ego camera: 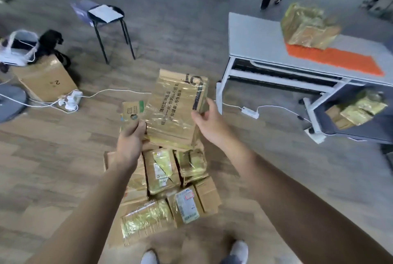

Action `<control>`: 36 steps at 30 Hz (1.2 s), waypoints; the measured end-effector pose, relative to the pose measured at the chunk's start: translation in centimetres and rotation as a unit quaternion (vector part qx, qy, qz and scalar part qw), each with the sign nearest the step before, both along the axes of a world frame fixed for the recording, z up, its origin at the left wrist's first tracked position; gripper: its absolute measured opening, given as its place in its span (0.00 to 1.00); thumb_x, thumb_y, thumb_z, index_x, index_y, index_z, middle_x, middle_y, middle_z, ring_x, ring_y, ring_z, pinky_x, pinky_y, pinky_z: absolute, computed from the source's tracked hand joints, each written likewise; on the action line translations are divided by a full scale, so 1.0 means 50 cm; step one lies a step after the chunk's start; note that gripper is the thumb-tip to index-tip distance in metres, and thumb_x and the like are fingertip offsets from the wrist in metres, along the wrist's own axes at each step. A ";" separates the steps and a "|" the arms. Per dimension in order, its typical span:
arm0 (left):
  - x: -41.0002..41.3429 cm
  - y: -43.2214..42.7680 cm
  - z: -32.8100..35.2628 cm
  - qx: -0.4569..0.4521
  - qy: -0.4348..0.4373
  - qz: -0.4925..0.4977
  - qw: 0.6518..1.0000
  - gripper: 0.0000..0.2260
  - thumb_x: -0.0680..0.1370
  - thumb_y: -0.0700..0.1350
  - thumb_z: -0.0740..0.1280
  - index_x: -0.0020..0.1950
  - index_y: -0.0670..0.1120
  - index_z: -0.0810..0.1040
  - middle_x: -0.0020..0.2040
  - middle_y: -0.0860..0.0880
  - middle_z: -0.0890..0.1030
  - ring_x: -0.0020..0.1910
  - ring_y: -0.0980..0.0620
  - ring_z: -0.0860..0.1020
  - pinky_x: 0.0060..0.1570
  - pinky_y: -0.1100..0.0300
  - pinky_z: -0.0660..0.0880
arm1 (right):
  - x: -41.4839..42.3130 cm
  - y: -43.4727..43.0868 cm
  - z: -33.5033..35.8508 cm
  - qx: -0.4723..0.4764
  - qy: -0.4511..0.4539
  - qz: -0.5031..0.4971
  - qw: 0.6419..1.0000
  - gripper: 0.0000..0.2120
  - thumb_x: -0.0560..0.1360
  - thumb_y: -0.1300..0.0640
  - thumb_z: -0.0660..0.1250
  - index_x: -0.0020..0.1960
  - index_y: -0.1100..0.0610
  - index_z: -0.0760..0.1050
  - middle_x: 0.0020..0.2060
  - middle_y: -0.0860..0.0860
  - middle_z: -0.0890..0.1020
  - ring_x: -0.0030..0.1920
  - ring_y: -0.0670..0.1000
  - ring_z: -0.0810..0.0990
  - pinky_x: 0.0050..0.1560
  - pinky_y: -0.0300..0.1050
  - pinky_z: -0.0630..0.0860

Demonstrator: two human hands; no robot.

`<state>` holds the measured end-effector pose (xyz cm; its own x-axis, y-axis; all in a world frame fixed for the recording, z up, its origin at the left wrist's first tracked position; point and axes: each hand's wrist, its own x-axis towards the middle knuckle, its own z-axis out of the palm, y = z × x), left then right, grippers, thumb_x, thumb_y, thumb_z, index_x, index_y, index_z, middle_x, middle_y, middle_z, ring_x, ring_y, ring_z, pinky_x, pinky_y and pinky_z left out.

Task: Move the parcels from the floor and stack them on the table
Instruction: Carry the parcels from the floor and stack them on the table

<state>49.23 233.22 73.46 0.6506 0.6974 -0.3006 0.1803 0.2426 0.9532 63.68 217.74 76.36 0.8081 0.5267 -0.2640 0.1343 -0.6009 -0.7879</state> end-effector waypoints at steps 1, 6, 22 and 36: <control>0.029 -0.021 0.014 0.003 -0.007 -0.014 1.000 0.10 0.82 0.43 0.60 0.54 0.41 0.80 0.48 0.43 0.81 0.46 0.45 0.79 0.48 0.49 0.78 | 0.032 -0.028 0.011 0.015 -0.003 -0.019 1.000 0.36 0.76 0.38 0.62 0.77 0.43 0.47 0.67 0.50 0.73 0.48 0.49 0.79 0.48 0.46 0.77; 0.206 -0.167 0.087 0.037 -0.029 -0.062 0.997 0.10 0.81 0.41 0.61 0.43 0.41 0.79 0.38 0.46 0.78 0.40 0.45 0.75 0.34 0.54 0.70 | 0.213 -0.217 0.067 0.092 0.001 -0.092 0.991 0.47 0.65 0.32 0.68 0.74 0.33 0.42 0.68 0.44 0.72 0.56 0.53 0.81 0.56 0.61 0.78; 0.741 -0.676 0.246 0.120 -0.114 -0.218 0.962 0.08 0.79 0.36 0.62 0.50 0.46 0.79 0.39 0.52 0.83 0.38 0.55 0.80 0.42 0.67 0.76 | 0.662 -0.815 0.209 0.210 0.024 -0.260 0.942 0.13 0.78 0.56 0.68 0.57 0.56 0.66 0.52 0.56 0.80 0.46 0.55 0.84 0.38 0.51 0.83; 1.268 -0.727 0.209 0.164 -0.129 -0.331 0.920 0.19 0.75 0.36 0.70 0.64 0.47 0.75 0.60 0.47 0.77 0.58 0.52 0.76 0.63 0.55 0.72 | 1.151 -0.914 0.186 0.127 -0.035 -0.353 0.926 0.14 0.73 0.50 0.66 0.56 0.45 0.66 0.51 0.53 0.81 0.49 0.58 0.83 0.52 0.62 0.80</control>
